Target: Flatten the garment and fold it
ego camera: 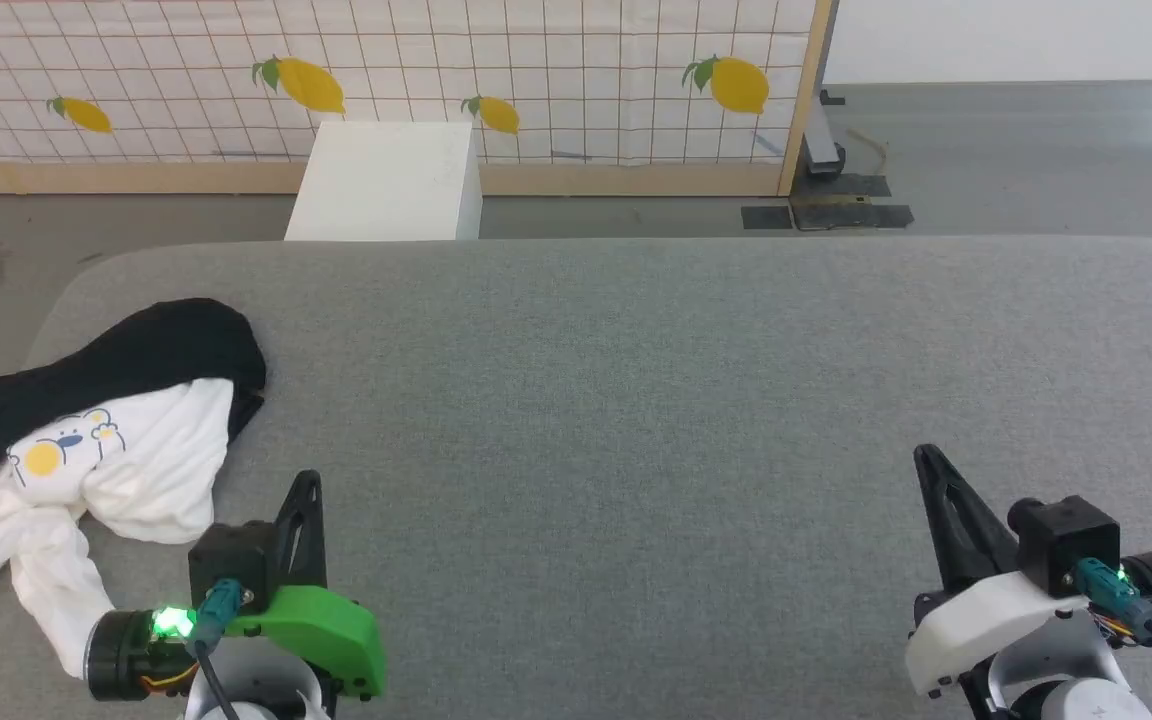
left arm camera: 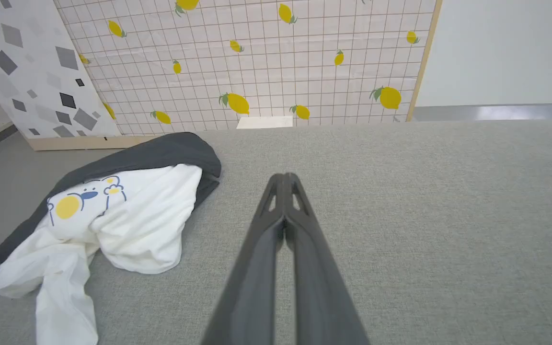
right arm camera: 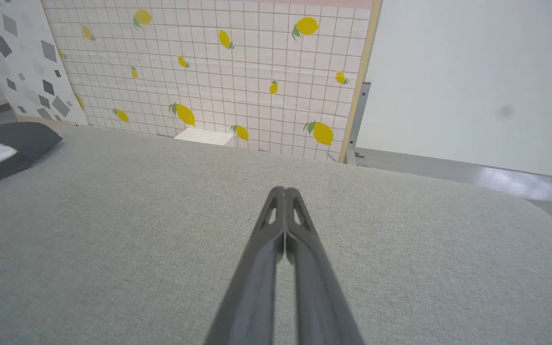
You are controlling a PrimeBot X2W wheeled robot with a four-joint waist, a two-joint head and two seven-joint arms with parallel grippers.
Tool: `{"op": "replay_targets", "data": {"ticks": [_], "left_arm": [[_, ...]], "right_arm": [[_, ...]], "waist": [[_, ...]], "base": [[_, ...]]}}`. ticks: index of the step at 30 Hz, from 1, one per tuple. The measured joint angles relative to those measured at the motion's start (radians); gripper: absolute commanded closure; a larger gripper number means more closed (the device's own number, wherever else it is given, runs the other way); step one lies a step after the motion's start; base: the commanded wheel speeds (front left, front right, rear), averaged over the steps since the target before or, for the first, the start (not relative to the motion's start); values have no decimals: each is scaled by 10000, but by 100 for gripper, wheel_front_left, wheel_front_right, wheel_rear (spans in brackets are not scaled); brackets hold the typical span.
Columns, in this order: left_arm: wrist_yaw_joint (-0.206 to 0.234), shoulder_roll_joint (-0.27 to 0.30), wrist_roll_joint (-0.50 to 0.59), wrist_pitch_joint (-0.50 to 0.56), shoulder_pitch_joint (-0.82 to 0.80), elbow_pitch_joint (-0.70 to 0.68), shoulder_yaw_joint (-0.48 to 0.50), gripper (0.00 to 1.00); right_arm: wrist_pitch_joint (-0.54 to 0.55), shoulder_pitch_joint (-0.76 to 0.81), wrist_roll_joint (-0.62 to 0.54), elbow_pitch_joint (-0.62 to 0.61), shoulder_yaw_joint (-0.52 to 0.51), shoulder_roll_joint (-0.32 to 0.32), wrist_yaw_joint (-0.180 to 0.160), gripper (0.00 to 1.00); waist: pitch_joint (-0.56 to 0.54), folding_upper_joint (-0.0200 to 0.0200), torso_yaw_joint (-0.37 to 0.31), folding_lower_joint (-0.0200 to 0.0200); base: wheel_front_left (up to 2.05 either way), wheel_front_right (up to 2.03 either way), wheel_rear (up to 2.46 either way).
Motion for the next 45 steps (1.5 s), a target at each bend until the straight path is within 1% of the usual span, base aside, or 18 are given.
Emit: {"op": "replay_targets", "data": {"ticks": [18, 19, 32, 45], "left_arm": [[0, 0, 0, 0, 0, 0, 4, 100], [0, 0, 0, 0, 0, 0, 4, 0], [2, 0, -148, -61, 6, 144, -115, 0], [184, 19, -343, -313, -68, 385, -209, 0]], "right_arm": [[0, 0, 0, 0, 2, 0, 0, 100], [0, 0, 0, 0, 2, 0, 0, 0], [-21, 2, 21, 61, -12, -4, 0, 0], [-196, 0, 100, 196, 25, -4, 0, 0]], "waist": [[0, 0, 0, 0], [0, 0, 0, 0], [-1, 0, 67, 0], [-13, 0, 603, 0]], "base": [[0, 0, 0], [0, 0, 0], [0, 0, 0], [0, 0, 0]]}}
